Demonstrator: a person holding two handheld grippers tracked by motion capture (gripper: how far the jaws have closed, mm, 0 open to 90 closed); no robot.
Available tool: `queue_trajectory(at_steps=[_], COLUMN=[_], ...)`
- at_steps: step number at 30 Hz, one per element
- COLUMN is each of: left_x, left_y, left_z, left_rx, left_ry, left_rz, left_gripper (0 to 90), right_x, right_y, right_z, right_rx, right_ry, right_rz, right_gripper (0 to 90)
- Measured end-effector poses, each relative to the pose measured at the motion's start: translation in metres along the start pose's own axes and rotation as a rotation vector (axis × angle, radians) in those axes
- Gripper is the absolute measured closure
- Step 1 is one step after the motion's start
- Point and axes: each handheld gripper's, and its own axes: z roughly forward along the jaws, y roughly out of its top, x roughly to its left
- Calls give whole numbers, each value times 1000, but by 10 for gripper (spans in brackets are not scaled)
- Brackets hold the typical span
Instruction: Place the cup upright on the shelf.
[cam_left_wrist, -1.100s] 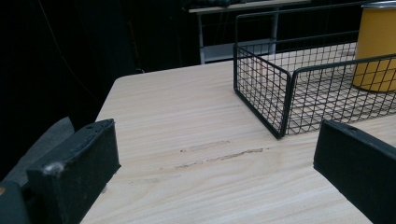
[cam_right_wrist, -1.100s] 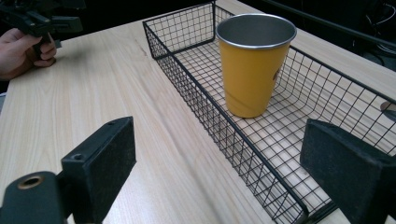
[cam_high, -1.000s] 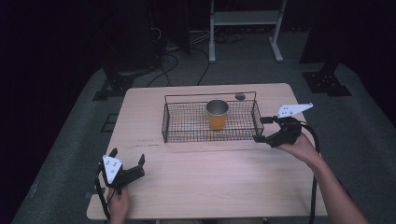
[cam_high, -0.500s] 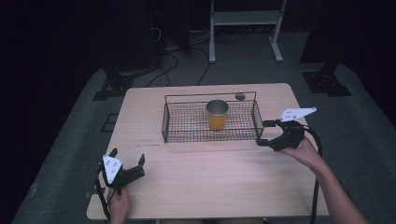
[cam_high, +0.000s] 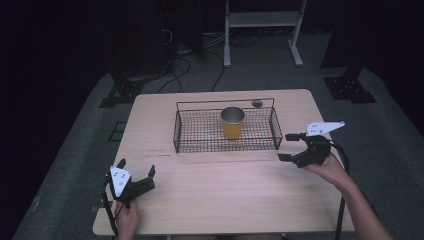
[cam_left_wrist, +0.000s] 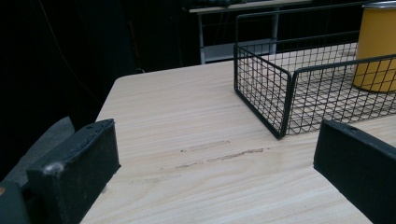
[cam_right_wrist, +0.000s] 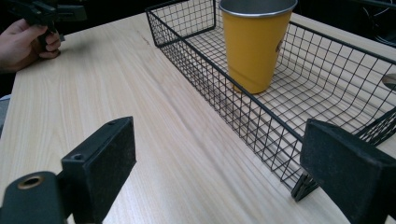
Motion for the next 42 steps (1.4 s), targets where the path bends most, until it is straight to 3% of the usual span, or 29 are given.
queue_trajectory(at_steps=[42], left_x=[0], left_y=[0], left_z=[0], left_rx=[0], left_ry=[1], left_rz=[3], left_gripper=[0], right_x=[13], right_y=[-48], right_z=[-17], right_rx=[-39], right_ry=[-8], right_rz=[64], right_gripper=[100])
